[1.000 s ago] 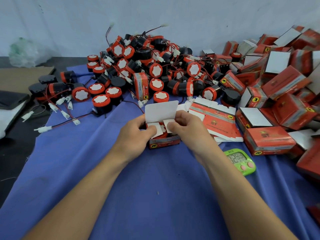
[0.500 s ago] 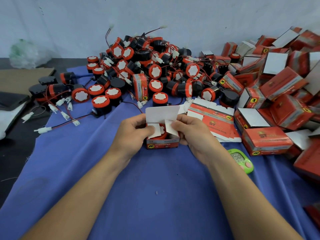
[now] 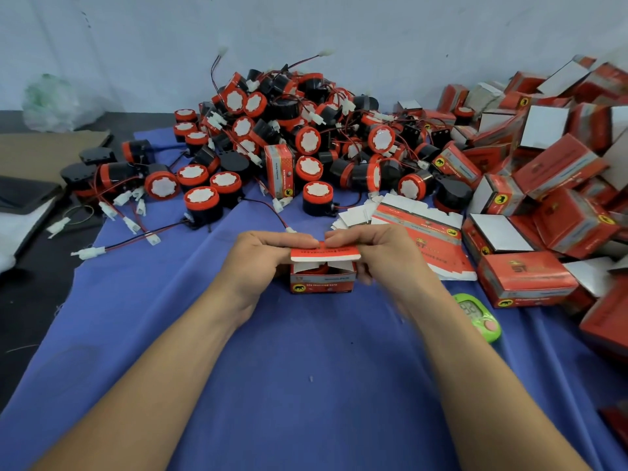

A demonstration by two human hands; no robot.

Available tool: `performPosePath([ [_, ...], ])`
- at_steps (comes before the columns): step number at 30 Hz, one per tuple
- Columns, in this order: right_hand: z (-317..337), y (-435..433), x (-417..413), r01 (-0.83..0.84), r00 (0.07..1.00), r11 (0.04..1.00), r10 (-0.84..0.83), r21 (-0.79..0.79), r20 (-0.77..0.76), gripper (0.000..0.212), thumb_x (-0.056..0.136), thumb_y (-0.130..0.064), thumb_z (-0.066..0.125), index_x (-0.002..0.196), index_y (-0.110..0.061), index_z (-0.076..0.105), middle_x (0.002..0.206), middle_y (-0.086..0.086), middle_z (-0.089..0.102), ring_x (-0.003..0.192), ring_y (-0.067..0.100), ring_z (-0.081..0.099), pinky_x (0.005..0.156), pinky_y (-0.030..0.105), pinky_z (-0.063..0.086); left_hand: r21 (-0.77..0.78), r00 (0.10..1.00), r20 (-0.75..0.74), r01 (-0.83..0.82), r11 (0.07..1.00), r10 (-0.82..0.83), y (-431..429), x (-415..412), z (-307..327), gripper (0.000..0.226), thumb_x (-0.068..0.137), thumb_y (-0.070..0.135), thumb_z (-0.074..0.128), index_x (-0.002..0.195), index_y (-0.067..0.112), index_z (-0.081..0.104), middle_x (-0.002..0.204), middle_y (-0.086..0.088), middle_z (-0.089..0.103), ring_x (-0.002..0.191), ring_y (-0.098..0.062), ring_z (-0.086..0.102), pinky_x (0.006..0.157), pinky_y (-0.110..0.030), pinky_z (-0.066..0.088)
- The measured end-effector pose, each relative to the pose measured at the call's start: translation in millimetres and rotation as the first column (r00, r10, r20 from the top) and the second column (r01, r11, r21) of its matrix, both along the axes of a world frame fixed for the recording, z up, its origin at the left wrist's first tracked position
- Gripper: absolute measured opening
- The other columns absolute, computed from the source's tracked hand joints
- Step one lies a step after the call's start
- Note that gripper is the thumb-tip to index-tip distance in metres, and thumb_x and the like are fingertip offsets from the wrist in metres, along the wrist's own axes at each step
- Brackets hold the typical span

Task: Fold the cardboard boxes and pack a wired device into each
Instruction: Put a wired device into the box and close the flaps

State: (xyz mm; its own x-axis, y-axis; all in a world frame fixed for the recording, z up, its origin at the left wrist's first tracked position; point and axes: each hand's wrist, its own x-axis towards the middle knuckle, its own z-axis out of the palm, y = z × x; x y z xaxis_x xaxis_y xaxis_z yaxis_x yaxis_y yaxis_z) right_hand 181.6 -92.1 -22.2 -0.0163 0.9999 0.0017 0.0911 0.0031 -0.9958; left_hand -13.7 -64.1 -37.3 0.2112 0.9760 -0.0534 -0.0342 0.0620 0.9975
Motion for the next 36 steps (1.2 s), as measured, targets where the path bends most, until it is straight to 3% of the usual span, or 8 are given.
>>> performPosePath([
  [3,9.2,-4.1,14.1,-0.118,0.99,0.991,0.123,-0.069,0.069,0.053,0.085,0.014,0.044,0.087,-0.019,0.085,0.117,-0.007,0.075,0.075,0.014,0.068,0.058,0.026,0.055,0.029,0.998,-0.036,0.047,0.998,-0.046,-0.4,-3.3,1.4,0.041,0.09,-0.011,0.058,0.083,0.018,0.086,0.104,0.001,0.08,0.093,-0.024,0.078,0.072,-0.026,0.061],
  [6,12.2,-9.6,17.5,-0.211,0.952,0.976,0.218,-0.055,0.214,0.036,0.088,0.001,0.066,0.1,-0.028,0.083,0.129,-0.013,0.066,0.097,-0.001,0.07,0.068,0.021,0.056,0.059,0.994,-0.072,0.09,0.994,-0.086,-1.6,-7.0,-0.1,0.04,0.074,0.002,0.05,0.086,0.014,0.086,0.113,0.002,0.078,0.102,-0.023,0.075,0.078,-0.033,0.063],
  [13,12.3,-11.7,18.2,-0.227,0.911,0.974,0.213,0.001,0.353,0.047,0.073,-0.009,0.088,0.109,-0.038,0.079,0.136,-0.013,0.064,0.056,0.001,0.06,0.067,0.025,0.052,0.208,0.898,-0.384,0.308,0.928,-0.213,-9.6,-18.2,-0.6,0.04,0.073,0.032,0.083,0.11,0.028,0.07,0.116,0.011,0.07,0.102,-0.018,0.073,0.086,-0.041,0.062],
  [18,10.7,-9.1,18.4,-0.221,0.905,0.975,0.208,-0.007,0.371,0.043,0.075,-0.014,0.088,0.106,-0.043,0.079,0.131,-0.011,0.069,0.119,-0.009,0.06,0.093,0.04,0.055,0.279,0.88,-0.457,0.277,0.92,-0.126,-11.1,-16.1,0.4,0.042,0.073,0.038,0.083,0.113,0.034,0.068,0.114,0.008,0.07,0.097,-0.02,0.073,0.085,-0.049,0.061],
  [21,10.7,-8.3,20.4,-0.238,0.905,0.971,0.229,-0.018,0.358,0.042,0.077,-0.008,0.086,0.105,-0.039,0.081,0.128,-0.01,0.071,0.123,-0.014,0.054,0.098,0.034,0.053,0.288,0.877,-0.467,0.271,0.919,-0.112,-9.6,-16.3,-0.1,0.031,0.079,0.038,0.076,0.11,0.035,0.072,0.109,0.009,0.073,0.096,-0.017,0.072,0.086,-0.044,0.06],
  [28,11.0,-9.6,27.5,-0.27,0.888,0.963,0.257,-0.02,0.381,0.034,0.084,-0.006,0.082,0.105,-0.032,0.082,0.127,-0.011,0.07,0.116,-0.015,0.058,0.063,0.02,0.054,0.237,0.841,-0.502,0.357,0.904,-0.201,-8.9,-20.1,-0.6,0.054,0.069,0.053,0.084,0.119,0.039,0.068,0.113,0.013,0.071,0.099,-0.014,0.073,0.087,-0.035,0.06],
  [33,13.2,-14.5,26.1,-0.261,0.874,0.965,0.238,-0.004,0.423,0.027,0.09,-0.009,0.076,0.109,-0.028,0.081,0.109,-0.014,0.076,0.119,-0.016,0.056,0.063,0.028,0.06,0.318,0.877,-0.463,0.301,0.899,-0.13,-10.7,-17.2,1.0,0.035,0.076,0.049,0.079,0.11,0.053,0.075,0.112,0.022,0.074,0.103,-0.007,0.072,0.086,-0.027,0.059],
  [36,13.6,-19.8,24.4,-0.227,0.876,0.974,0.191,0.029,0.442,0.024,0.097,-0.013,0.069,0.113,-0.028,0.079,0.08,-0.024,0.074,0.094,0.002,0.073,0.068,0.031,0.062,0.325,0.886,-0.446,0.291,0.9,-0.126,-11.5,-15.4,5.7,0.025,0.081,0.052,0.071,0.103,0.064,0.073,0.114,0.031,0.072,0.11,0.003,0.067,0.089,-0.018,0.054],
])
